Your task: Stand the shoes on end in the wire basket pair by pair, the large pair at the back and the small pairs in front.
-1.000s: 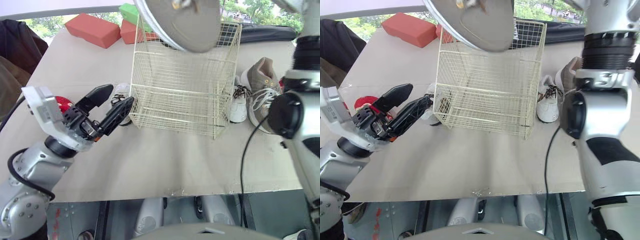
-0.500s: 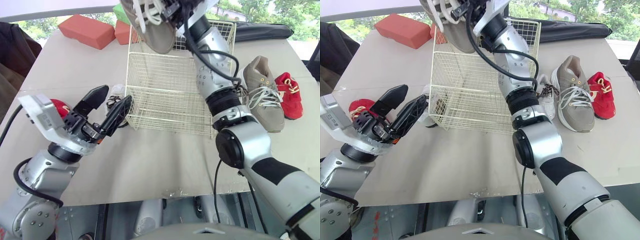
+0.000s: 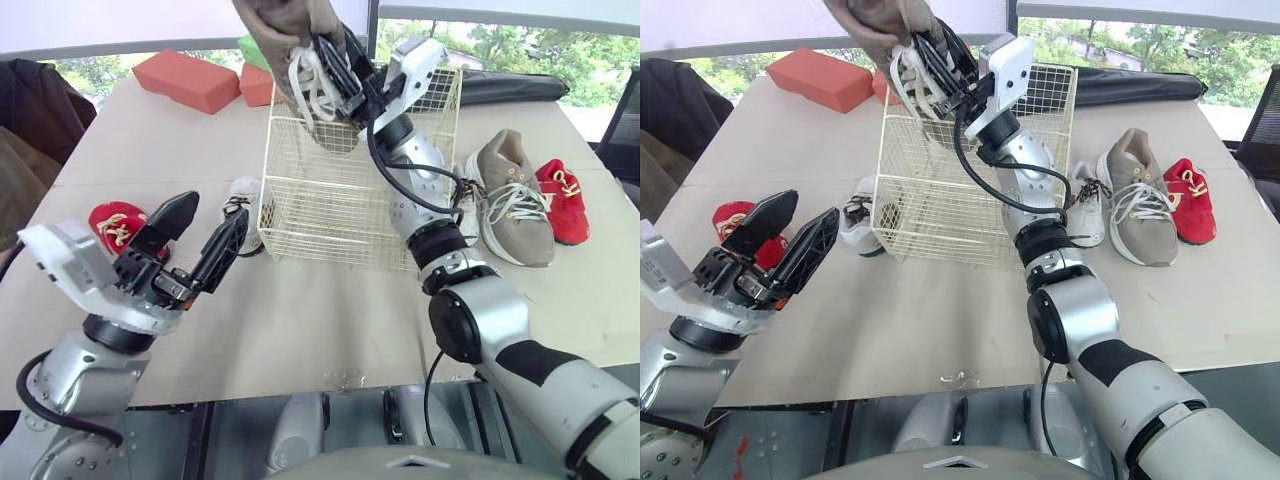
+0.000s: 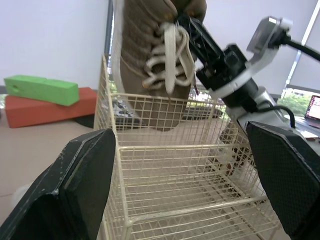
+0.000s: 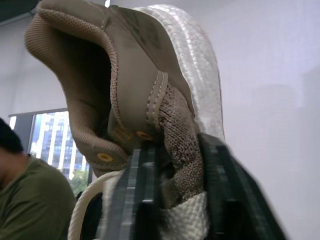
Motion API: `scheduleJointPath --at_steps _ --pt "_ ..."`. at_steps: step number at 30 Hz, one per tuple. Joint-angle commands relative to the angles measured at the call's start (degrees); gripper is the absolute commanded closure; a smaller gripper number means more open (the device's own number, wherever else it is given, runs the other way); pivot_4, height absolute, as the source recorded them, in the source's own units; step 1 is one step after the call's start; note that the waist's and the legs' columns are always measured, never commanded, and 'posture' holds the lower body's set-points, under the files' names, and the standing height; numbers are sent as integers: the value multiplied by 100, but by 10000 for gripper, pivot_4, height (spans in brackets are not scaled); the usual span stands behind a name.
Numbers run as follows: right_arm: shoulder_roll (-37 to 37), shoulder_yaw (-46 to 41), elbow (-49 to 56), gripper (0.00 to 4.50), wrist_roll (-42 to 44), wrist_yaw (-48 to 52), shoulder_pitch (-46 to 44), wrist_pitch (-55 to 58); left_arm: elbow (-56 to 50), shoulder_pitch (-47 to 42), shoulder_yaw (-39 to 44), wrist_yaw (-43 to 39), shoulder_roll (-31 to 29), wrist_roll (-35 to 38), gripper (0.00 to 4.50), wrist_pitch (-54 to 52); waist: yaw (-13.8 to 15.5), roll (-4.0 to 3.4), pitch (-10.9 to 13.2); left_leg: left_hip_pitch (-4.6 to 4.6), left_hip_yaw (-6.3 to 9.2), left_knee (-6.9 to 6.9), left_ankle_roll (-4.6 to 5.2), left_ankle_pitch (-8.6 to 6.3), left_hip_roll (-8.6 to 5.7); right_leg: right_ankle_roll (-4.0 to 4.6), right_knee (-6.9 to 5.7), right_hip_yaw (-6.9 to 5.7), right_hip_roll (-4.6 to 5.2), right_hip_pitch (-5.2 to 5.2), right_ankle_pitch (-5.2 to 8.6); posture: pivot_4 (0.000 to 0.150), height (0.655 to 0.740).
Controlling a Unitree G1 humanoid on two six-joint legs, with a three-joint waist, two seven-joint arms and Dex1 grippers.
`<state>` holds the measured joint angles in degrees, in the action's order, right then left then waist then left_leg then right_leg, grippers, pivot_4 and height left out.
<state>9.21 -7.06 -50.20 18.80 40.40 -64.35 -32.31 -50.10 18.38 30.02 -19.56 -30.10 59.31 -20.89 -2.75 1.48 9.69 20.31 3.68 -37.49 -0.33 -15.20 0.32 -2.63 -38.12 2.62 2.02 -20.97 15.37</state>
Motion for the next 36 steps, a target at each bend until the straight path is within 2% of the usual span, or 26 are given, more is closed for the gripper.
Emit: scheduleJointPath --at_steps 1,4,5,8,13,15,17,18,23,26,29,33,36 --pt "335 17 187 16584 178 -51 721 372 -166 49 121 -43 -36 -21 0 183 37 2 -5 -12 0 7 0 0 0 0 9 0 -1 13 0 1500 7400" --pt "230 118 681 1547 293 -112 911 986 -138 5 68 -40 -64 -16 0 185 67 11 -13 -16 3 15 -1 -1 1 0 16 -4 -1 18 0 1500 7400" --pt "151 198 966 583 306 -203 1031 1388 -121 -30 45 -36 -77 -8 0 175 73 13 -15 -15 4 16 -1 -1 2 0 16 -4 0 18 0 1500 7400" --pt "-67 390 1993 583 445 -457 1391 2489 -82 -126 -25 -22 -99 10 0 145 101 17 -29 -13 10 21 -1 -1 3 0 20 -8 6 18 0 1500 7400" --pt "-434 566 3615 583 586 -825 1865 3720 -76 -235 -198 -60 -135 -20 0 115 155 15 -31 -8 12 31 -1 -2 2 0 31 -11 10 17 0 1500 7400" --pt "-756 710 4591 583 656 -722 2126 4111 -148 -243 -346 -226 -270 88 0 16 198 6 -25 4 12 30 -1 -2 2 0 32 -11 10 5 0 1500 7400" --pt "-1297 653 5576 583 1492 -433 2359 5237 -226 -256 -479 -388 -445 212 0 -72 207 1 -22 63 13 20 0 0 -1 -2 28 -11 11 -48 -1 1500 7400" --pt "-1535 588 5922 583 1717 -306 2457 5458 -249 -257 -528 -472 -537 252 0 -111 211 -25 -6 93 12 11 0 0 -1 -19 23 -10 11 -69 -12 1500 7400" --pt "-2799 -109 6925 583 2322 -604 2544 6489 -241 -264 -725 -1069 -1002 489 0 -285 159 -57 12 173 1 16 1 0 -1 -27 10 -9 3 -166 -16 1500 7400" --pt "-3875 -626 7193 583 2889 -576 2548 7370 -178 -475 -903 -1289 -1236 685 0 -405 168 -82 28 185 -1 39 2 -1 3 -26 22 -14 1 -181 -13 1500 7400" --pt "-5310 -747 7157 583 2510 -728 2500 8263 -78 -824 -1120 -1326 -1370 860 0 -554 182 -99 38 217 -16 28 4 -2 2 -27 27 -15 3 -201 -13 1500 7400" --pt "-6798 -467 5891 583 2425 -101 2280 9364 35 -1266 -1398 -1456 -1497 997 0 -738 179 -88 38 245 -33 12 7 -3 -4 -29 28 -12 8 -219 -14 1500 7400" --pt "-7284 161 5009 583 1679 31 2111 9258 98 -1547 -1562 -1568 -1597 1016 0 -863 166 -85 40 242 -42 8 9 -4 -4 -28 26 -8 5 -218 -14 1500 7400"
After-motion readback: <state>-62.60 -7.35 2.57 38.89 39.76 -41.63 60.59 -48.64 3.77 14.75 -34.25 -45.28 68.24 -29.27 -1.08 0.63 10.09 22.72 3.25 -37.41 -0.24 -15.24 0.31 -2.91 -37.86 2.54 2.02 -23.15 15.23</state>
